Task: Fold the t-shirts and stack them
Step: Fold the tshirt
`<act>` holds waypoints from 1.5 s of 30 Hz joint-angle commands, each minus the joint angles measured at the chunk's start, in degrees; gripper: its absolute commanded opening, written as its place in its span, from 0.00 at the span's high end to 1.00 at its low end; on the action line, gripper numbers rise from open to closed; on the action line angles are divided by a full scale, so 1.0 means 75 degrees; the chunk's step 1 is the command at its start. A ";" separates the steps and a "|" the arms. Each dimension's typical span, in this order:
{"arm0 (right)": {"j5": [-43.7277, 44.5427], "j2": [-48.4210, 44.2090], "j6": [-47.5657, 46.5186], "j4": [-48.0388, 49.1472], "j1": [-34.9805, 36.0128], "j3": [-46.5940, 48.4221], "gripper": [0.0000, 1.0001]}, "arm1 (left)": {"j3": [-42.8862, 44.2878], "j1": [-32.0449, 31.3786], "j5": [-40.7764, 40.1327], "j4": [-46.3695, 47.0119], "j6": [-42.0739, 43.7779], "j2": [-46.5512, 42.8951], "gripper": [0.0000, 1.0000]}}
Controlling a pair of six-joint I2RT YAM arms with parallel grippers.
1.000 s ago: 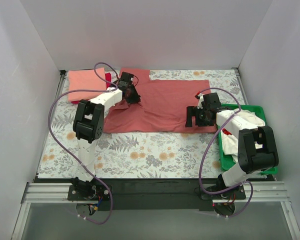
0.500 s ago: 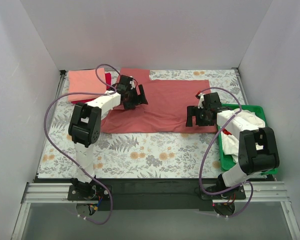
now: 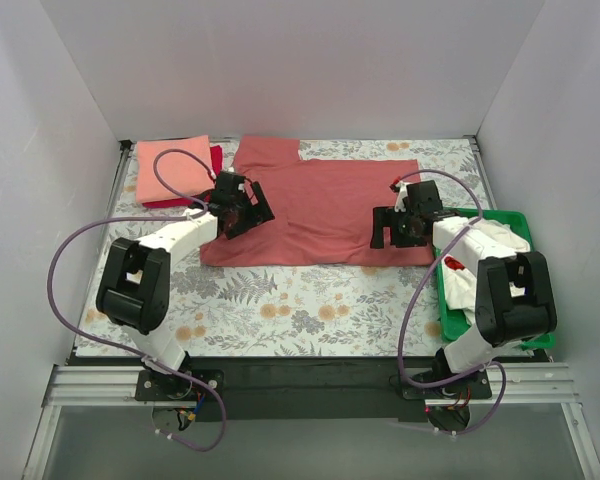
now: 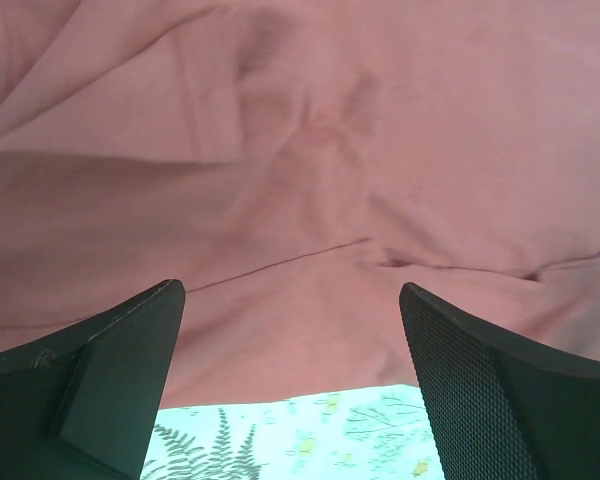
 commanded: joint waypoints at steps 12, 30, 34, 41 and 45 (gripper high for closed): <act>-0.0334 0.0423 0.0340 0.0741 -0.0025 -0.1083 0.02 | -0.2018 0.0131 -0.0827 -0.0865 -0.1457 -0.0396 0.12; -0.0841 -0.5037 0.1256 -0.0194 0.0678 -0.4098 0.02 | -0.5315 -0.0174 -0.0158 -0.3338 -0.4049 -0.6749 0.11; -0.0686 -0.5390 0.1102 -0.0606 0.0678 -0.3476 0.02 | -0.4239 -0.0186 -0.0570 -0.3339 -0.3581 -0.6693 0.10; -0.0827 -0.5391 0.0997 -0.0571 0.0690 -0.3113 0.02 | -0.3522 -0.0197 -0.0103 -0.2028 -0.2878 -0.4772 0.09; -0.0769 -0.5356 0.1008 -0.0582 0.0678 -0.3077 0.02 | -0.3264 -0.0186 -0.0452 -0.1686 -0.2865 -0.3695 0.09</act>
